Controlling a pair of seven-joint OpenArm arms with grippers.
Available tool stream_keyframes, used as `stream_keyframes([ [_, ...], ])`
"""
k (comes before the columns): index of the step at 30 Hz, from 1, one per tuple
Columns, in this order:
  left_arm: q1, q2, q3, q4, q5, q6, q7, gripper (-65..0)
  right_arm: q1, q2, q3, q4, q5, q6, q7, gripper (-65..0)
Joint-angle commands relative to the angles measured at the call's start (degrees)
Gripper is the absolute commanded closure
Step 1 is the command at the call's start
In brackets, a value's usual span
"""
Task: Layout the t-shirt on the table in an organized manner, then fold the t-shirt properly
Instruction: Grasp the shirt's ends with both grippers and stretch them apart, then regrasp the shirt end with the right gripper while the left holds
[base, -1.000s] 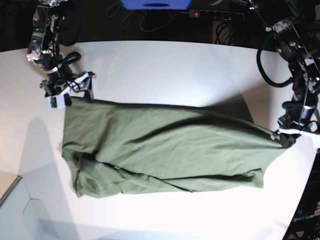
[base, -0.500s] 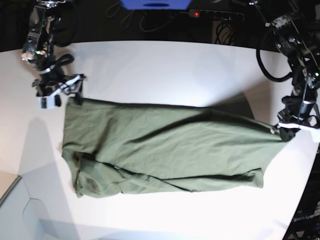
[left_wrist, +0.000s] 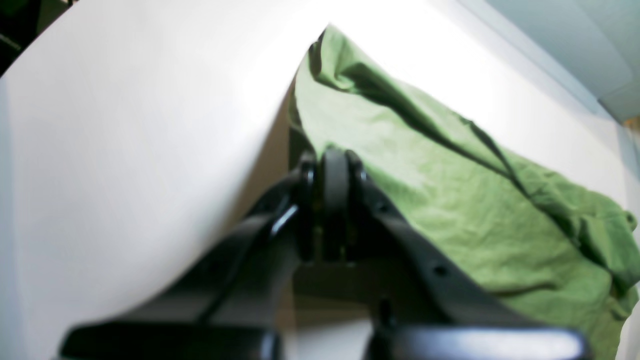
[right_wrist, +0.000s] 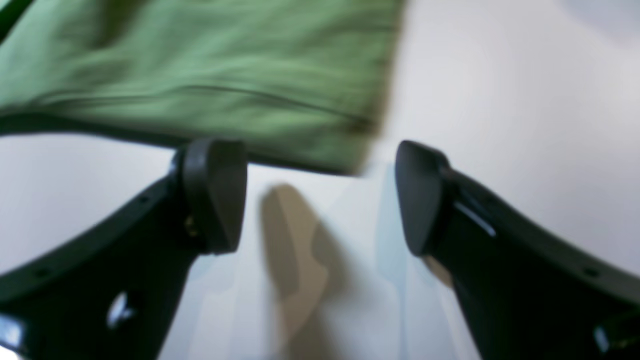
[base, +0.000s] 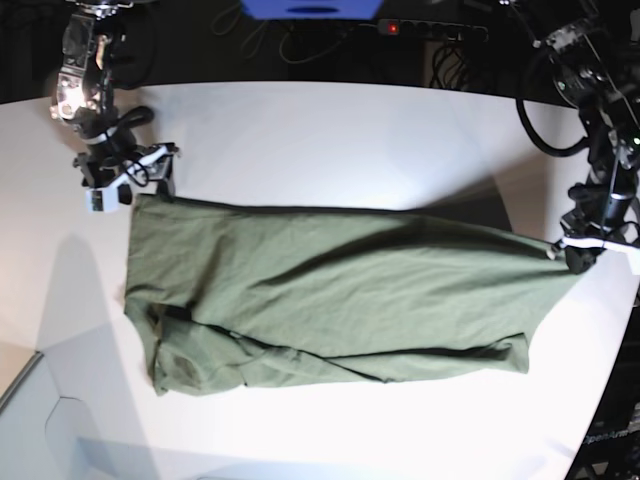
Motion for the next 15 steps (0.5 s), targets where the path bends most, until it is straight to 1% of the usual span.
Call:
stream_keyframes([
  [1, -0.6, -0.6, -0.2, 1.2, -0.5, -0.1, -1.1, -0.2, 0.4, 0.5, -0.3, 0.7, 0.5, 0.3, 0.5, -46.0],
  [4, 0.2, -0.5, -0.2, 1.3, -0.5, -0.1, -1.1, -0.2, 1.1, 0.5, -1.9, 0.7, 0.5, 0.3, 0.5, -44.9],
  [6, 0.5, -0.5, -0.2, 1.5, -0.5, -0.1, -1.2, -0.2, 1.8, 0.5, -2.3, 0.6, 0.5, 0.3, 0.4, -40.9],
  [7, 0.5, -0.5, -0.2, 1.5, -0.5, -0.1, -1.2, -0.2, 2.0, 0.5, -2.4, -0.1, 0.5, 0.3, 0.4, -37.7],
  [10, 1.2, -0.5, -0.3, 1.5, -0.5, -0.1, -1.2, -0.2, 3.7, 0.8, -2.4, -2.5, 0.5, 0.3, 0.3, -25.9],
  [15, 1.9, -0.5, -0.9, 3.4, -0.5, -0.1, -1.2, -0.2, 3.8, 1.0, -2.0, -2.6, 0.5, 0.3, 0.3, -0.2],
])
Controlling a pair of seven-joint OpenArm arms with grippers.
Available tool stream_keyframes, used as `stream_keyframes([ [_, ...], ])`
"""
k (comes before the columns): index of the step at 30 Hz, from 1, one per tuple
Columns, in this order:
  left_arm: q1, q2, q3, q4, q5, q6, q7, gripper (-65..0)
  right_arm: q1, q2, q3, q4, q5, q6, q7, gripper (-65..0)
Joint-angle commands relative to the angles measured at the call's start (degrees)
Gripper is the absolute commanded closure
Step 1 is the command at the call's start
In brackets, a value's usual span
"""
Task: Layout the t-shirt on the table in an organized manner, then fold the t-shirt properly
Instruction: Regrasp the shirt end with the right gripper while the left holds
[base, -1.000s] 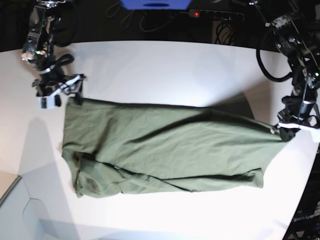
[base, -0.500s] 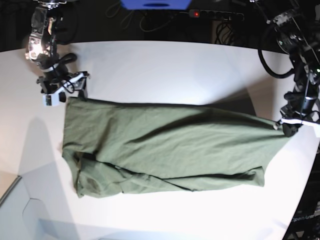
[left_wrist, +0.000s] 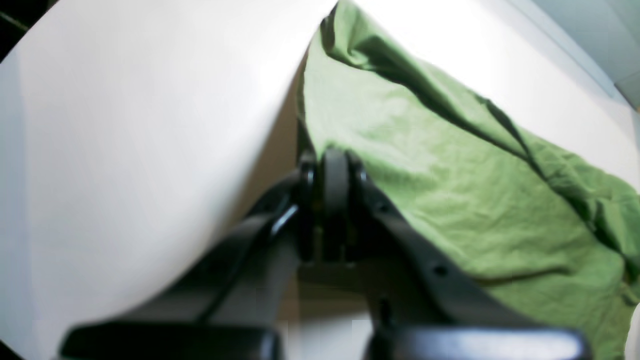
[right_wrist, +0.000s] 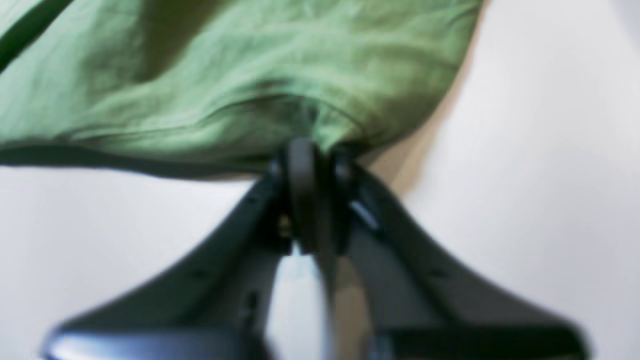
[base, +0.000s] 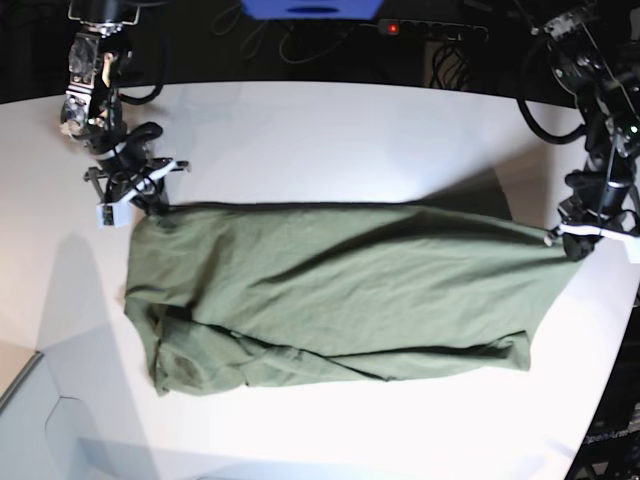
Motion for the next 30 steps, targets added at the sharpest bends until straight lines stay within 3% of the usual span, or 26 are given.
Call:
stream_keyframes([
  [1, -0.4, -0.9, -1.1, 1.9, -0.6, -0.1, -1.6, -0.2, -0.4, 0.7, 0.4, 2.3, 0.3, 0.3, 0.4, 0.0],
  [4, -0.1, -0.9, -3.2, 4.2, -2.4, -0.1, -1.6, -0.2, -3.9, 1.5, 2.4, 9.0, 0.4, 0.3, 0.6, 0.0],
  [9, 0.0, -1.6, -8.9, 4.7, -12.3, -0.1, -1.0, -0.2, -7.3, 1.9, 2.8, 24.9, 0.4, 0.3, 0.6, 0.0],
  [13, -0.6, -2.7, -10.3, 4.5, -16.1, -0.1, -1.0, -0.2, -4.3, 1.9, 2.3, 30.4, 0.4, 0.3, 0.3, 0.0],
  [22, -5.1, -3.0, -7.9, -1.7, -16.0, -0.1, -1.0, -0.2, 16.7, 1.8, -7.6, 10.8, 0.2, 0.3, -9.8, 0.0],
  [26, -4.7, -3.2, -8.3, -3.6, -16.0, -0.1, -1.2, -0.2, 23.8, 1.8, -12.7, -1.4, 0.2, 0.3, -10.8, -0.6],
  [30, -3.7, -4.4, -8.3, -3.6, -16.0, -0.1, -1.3, -0.2, 27.4, 3.0, -17.8, -8.3, 0.2, 0.3, -10.8, -15.2],
])
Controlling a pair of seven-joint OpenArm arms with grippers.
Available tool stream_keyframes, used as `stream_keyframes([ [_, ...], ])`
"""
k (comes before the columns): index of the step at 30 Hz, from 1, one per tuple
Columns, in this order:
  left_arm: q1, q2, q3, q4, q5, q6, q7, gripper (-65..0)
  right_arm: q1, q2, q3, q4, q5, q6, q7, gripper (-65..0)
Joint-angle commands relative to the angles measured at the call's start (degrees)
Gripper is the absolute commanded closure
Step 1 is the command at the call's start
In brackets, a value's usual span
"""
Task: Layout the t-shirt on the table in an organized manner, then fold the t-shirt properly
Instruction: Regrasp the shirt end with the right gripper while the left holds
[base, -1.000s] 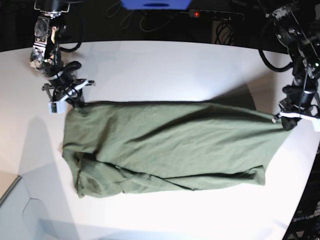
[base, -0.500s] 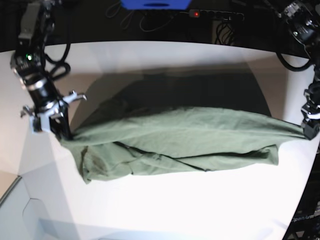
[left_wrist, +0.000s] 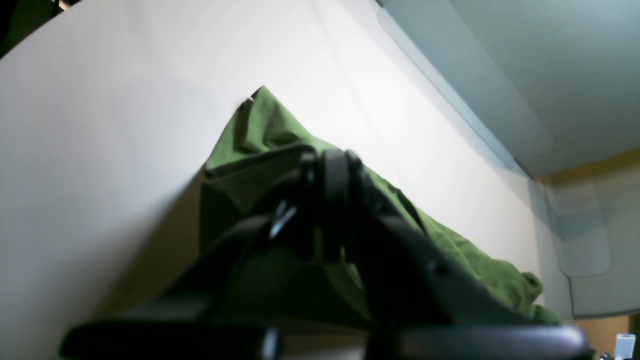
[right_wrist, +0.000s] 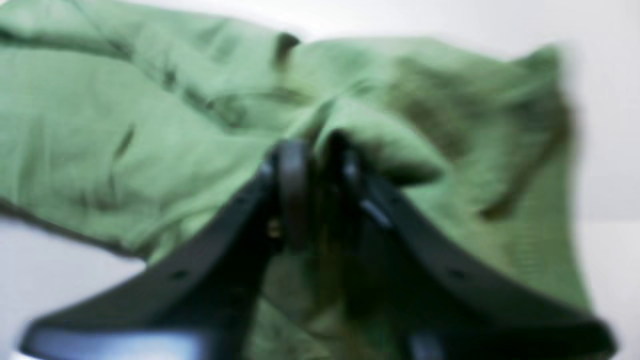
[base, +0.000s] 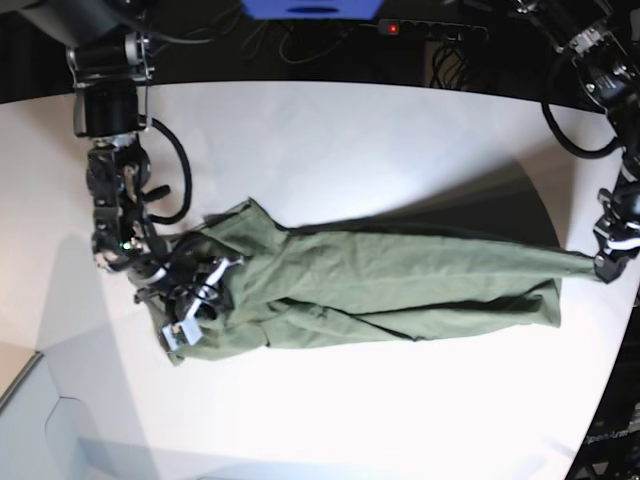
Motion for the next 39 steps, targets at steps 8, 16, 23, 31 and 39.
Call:
stream_keyframes([
  [8, 0.1, -1.3, -0.3, 0.9, -0.7, -0.1, -1.0, -0.2, -4.5, 3.5, 4.3, 12.9, 0.6, 0.2, 1.3, -37.6],
  [16, 0.2, -1.0, -0.3, 0.9, -0.7, -0.1, -1.0, -0.2, -17.4, 1.4, 16.3, 19.2, 0.6, 0.2, 1.9, -39.9],
  [23, 0.2, -0.9, -0.2, 0.9, -0.7, -0.1, -1.2, -0.2, -16.7, 0.4, 16.3, 11.0, 0.7, 0.2, 2.2, -40.0],
  [31, 0.2, -0.9, -0.2, 0.9, -0.7, -0.1, -1.2, -0.2, -14.0, 0.3, 16.2, 4.8, 0.7, 0.2, 5.8, -40.0],
  [39, 0.2, -0.9, 0.1, 0.9, -0.7, -0.1, -1.2, -0.2, -12.2, 0.2, 13.2, 4.6, 0.7, 0.2, 5.8, -39.8],
])
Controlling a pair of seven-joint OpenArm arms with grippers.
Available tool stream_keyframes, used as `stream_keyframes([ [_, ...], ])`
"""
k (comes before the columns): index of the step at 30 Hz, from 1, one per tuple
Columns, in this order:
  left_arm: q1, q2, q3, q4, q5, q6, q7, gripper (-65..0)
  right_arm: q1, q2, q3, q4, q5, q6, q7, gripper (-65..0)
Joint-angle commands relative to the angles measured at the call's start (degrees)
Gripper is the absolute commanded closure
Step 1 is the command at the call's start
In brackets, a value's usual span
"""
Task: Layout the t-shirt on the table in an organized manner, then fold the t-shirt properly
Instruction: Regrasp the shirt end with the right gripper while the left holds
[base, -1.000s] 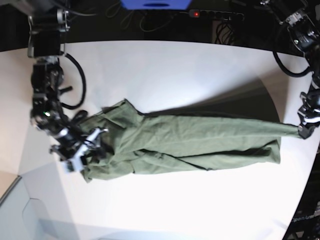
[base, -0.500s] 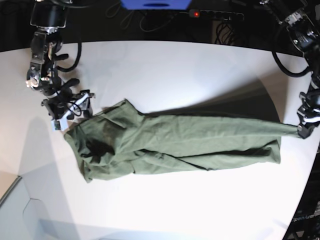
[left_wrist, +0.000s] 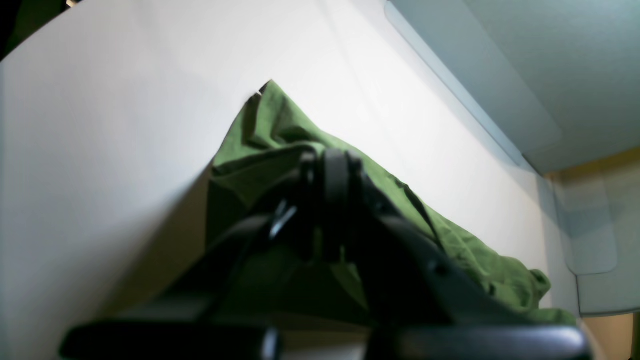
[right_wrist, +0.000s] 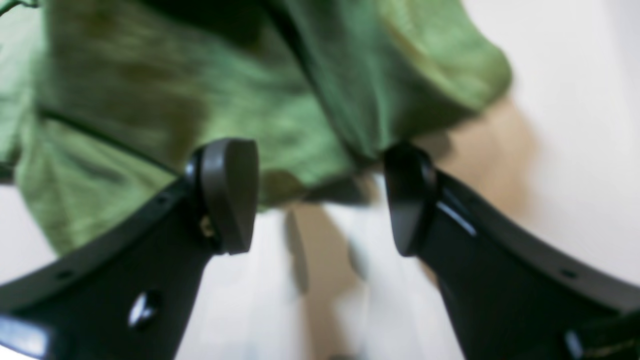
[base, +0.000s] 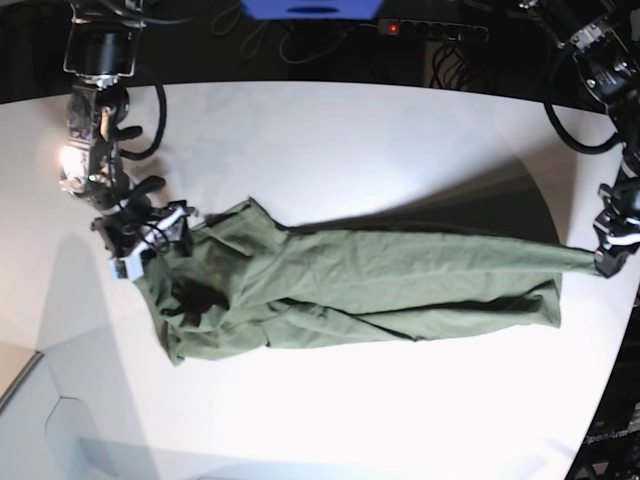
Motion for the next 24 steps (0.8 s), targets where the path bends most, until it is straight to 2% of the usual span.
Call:
stream_keyframes([
  [1, -0.5, -0.8, -0.1, 1.0, -0.9, -0.1, -1.2, -0.2, 1.2, 0.5, -0.5, 0.9, 0.8, 0.3, 1.2, -39.6],
  [5, -0.5, -0.8, -0.1, 1.0, -0.9, -0.1, -1.2, -0.2, 1.1, 0.5, -2.3, 1.0, 0.8, 0.3, 1.2, -38.3],
  [13, -0.5, -0.8, -0.2, 1.0, -0.9, -0.1, -1.2, -0.2, 0.9, 0.5, -2.5, 1.1, 0.8, 0.3, 1.2, -17.8],
  [20, -0.5, -0.8, -0.1, 1.0, -0.9, -0.1, -1.2, -0.2, 0.0, 0.8, -2.3, 1.3, 0.8, 0.3, 1.2, -10.6],
  [24, -0.5, -0.8, -0.1, 1.0, -0.9, -0.1, -1.2, -0.2, -0.7, 1.4, -1.2, 3.1, 0.8, 0.3, 1.1, 0.0],
])
